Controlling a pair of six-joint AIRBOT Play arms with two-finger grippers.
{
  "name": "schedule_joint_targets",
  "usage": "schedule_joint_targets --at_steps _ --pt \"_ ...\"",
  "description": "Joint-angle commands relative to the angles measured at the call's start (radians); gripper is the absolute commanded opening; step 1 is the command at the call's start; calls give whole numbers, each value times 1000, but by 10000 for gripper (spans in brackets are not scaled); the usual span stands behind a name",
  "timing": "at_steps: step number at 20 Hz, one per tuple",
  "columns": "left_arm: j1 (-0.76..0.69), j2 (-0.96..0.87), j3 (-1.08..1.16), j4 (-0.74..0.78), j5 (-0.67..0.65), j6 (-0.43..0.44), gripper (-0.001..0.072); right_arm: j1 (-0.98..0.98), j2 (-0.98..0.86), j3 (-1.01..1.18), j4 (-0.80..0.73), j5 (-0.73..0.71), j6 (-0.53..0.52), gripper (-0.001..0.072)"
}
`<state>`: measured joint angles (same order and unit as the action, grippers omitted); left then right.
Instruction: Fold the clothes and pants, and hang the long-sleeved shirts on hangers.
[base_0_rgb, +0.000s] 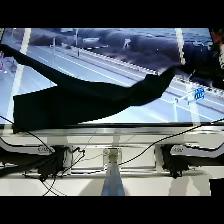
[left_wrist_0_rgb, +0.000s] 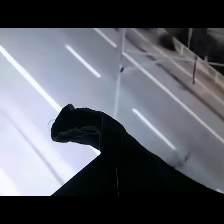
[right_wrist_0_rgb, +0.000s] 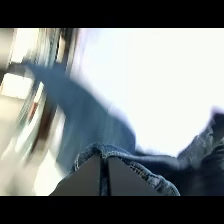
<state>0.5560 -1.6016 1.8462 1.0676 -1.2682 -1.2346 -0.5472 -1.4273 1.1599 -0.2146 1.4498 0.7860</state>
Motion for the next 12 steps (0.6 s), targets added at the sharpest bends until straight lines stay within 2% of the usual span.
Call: schedule_joint_targets --at_steps 1,4,8,10,12 --pt "5 6 2 -40 63 -109 25 94 60 141 90 -444 18 27" --pt "12 37 3 -65 177 -117 24 216 59 183 -31 -709 51 27" --pt "54 83 2 -58 291 -149 24 365 33 183 -331 -959 122 27" --pt "79 80 1 -35 253 -158 24 418 -3 183 -408 -1020 150 27" --pt "83 62 -5 50 161 -158 24 453 -57 183 -417 -1031 150 27"
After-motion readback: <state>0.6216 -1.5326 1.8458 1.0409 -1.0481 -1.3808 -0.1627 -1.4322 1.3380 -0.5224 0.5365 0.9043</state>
